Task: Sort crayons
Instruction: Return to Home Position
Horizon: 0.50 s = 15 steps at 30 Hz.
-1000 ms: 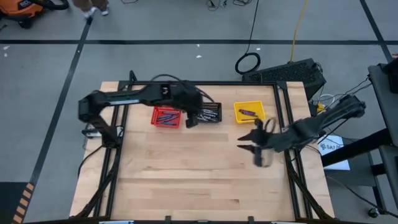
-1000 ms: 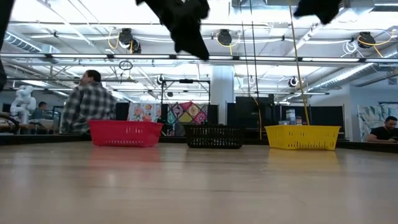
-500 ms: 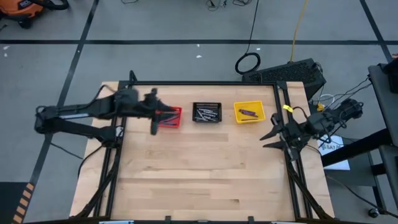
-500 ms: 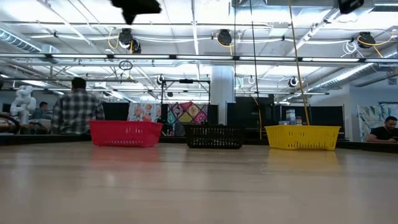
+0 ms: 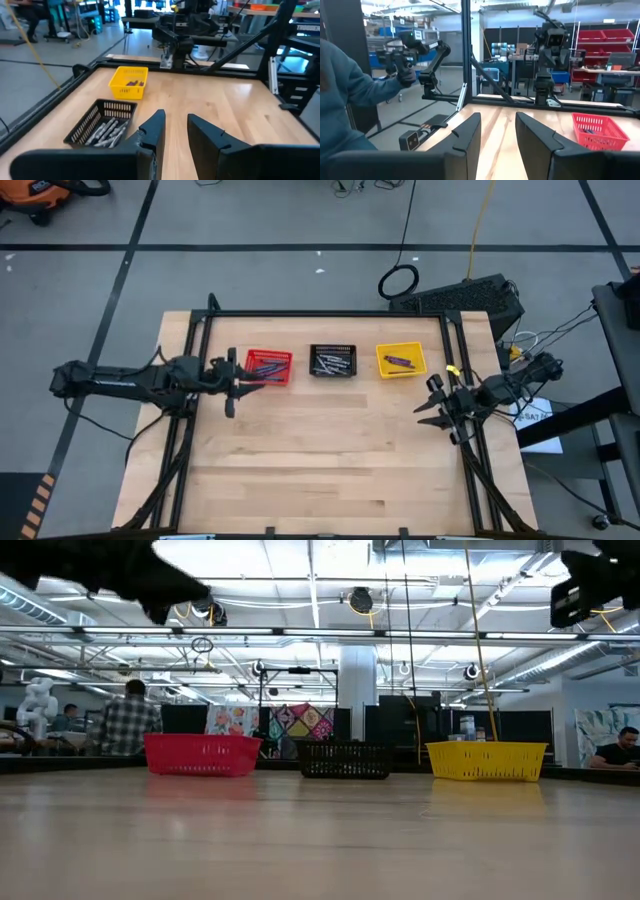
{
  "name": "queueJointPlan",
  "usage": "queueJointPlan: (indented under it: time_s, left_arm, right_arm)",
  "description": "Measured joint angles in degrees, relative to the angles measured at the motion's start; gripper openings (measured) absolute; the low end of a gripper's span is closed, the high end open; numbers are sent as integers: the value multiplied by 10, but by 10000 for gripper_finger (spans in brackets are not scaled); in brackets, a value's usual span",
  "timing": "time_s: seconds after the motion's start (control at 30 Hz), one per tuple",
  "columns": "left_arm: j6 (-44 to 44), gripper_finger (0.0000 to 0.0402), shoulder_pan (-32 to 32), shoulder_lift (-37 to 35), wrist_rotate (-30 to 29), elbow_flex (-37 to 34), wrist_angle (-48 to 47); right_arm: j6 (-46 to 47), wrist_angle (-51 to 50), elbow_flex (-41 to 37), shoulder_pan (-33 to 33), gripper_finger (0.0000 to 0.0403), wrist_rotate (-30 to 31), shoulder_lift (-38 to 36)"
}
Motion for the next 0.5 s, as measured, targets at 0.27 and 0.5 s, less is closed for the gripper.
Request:
queueJointPlan:
  time_s: [0.27, 0.5]
  left_arm:
    - [-28, 84, -17, -57, -20, -133, 74]
    - [-40, 84, -37, -90, -20, -198, 117]
  right_arm:
    - [-4, 4, -33, 0, 110, -1, -14]
    - [14, 9, -60, 0, 110, -2, -14]
